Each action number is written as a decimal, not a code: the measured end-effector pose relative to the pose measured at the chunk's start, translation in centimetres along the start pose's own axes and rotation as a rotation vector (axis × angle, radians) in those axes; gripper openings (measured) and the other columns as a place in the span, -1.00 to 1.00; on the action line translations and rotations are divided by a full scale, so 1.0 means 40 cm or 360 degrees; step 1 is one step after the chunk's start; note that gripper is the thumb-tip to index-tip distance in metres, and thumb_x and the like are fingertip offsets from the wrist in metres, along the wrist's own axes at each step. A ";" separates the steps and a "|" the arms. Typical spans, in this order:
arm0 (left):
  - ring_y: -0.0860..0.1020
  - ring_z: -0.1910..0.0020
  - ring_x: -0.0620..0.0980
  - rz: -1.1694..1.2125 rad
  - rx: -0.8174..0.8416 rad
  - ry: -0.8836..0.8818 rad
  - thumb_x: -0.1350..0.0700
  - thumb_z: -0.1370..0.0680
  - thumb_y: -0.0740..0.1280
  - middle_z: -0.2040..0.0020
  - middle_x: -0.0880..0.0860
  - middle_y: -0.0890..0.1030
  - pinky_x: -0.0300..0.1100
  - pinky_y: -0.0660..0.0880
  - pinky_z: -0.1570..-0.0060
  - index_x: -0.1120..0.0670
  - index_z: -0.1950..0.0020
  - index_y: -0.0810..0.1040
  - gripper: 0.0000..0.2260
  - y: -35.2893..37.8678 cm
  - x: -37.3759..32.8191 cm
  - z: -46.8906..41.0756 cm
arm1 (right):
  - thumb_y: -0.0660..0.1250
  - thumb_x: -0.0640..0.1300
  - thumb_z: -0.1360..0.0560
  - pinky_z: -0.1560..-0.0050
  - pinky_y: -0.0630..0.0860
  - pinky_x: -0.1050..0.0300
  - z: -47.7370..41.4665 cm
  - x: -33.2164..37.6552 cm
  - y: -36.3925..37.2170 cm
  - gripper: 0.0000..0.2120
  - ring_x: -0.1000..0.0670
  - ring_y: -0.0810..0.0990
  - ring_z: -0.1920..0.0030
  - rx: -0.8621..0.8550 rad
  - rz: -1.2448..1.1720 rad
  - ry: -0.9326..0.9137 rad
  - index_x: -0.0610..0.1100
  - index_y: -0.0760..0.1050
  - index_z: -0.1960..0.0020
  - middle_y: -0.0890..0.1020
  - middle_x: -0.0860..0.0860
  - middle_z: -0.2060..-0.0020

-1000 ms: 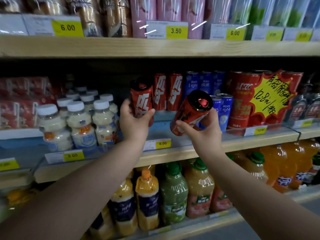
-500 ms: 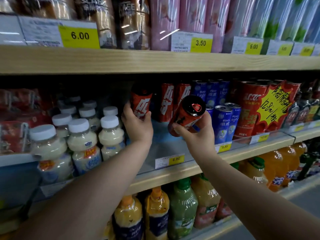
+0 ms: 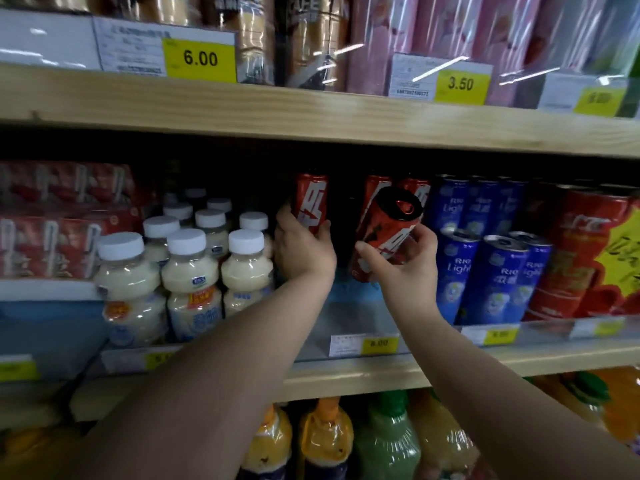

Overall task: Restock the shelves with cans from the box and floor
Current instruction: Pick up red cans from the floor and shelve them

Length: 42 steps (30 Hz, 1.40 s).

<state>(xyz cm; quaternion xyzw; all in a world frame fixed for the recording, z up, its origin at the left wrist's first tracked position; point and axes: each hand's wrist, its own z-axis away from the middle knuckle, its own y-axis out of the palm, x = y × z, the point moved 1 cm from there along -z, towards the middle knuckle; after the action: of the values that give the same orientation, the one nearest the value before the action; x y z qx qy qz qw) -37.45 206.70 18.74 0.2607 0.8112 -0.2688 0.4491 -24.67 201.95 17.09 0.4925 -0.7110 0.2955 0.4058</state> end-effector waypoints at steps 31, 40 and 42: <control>0.23 -0.44 -0.02 -0.0028 0.0668 0.0272 0.28 -0.51 0.26 -0.46 0.06 0.21 -0.38 0.11 -0.26 0.05 -0.49 0.19 -0.43 -0.062 0.028 0.106 | 0.46 -0.04 -0.39 -0.16 0.55 -0.07 -0.102 -0.014 0.109 -0.44 -0.03 0.55 -0.13 0.0103 0.0321 -0.0091 -0.10 0.34 -0.30 0.52 -0.08 -0.18; 0.38 -0.25 0.15 -0.0028 0.0224 0.0148 0.26 -0.49 0.28 -0.29 0.22 0.32 -0.15 0.34 -0.14 0.21 -0.33 0.20 -0.54 -0.030 0.026 0.053 | 0.45 0.05 -0.38 -0.11 0.52 -0.14 -0.058 -0.064 0.079 -0.47 -0.13 0.54 -0.15 0.0276 0.0898 -0.0039 -0.09 0.31 -0.22 0.57 -0.06 -0.12; 0.42 -0.22 0.16 -0.0126 0.0208 0.0132 0.20 -0.50 0.31 -0.27 0.21 0.35 -0.10 0.38 -0.12 0.23 -0.29 0.21 -0.57 -0.019 0.036 0.043 | 0.43 0.12 -0.37 -0.12 0.49 -0.13 -0.054 -0.068 0.078 -0.49 -0.15 0.53 -0.12 0.0256 0.1044 -0.0068 -0.09 0.32 -0.17 0.61 -0.07 -0.07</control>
<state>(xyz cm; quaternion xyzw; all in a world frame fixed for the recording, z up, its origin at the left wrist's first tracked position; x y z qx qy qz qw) -37.62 205.28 16.86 0.2679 0.8195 -0.3278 0.3862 -26.48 206.02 15.75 0.2739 -0.8143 0.4552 0.2340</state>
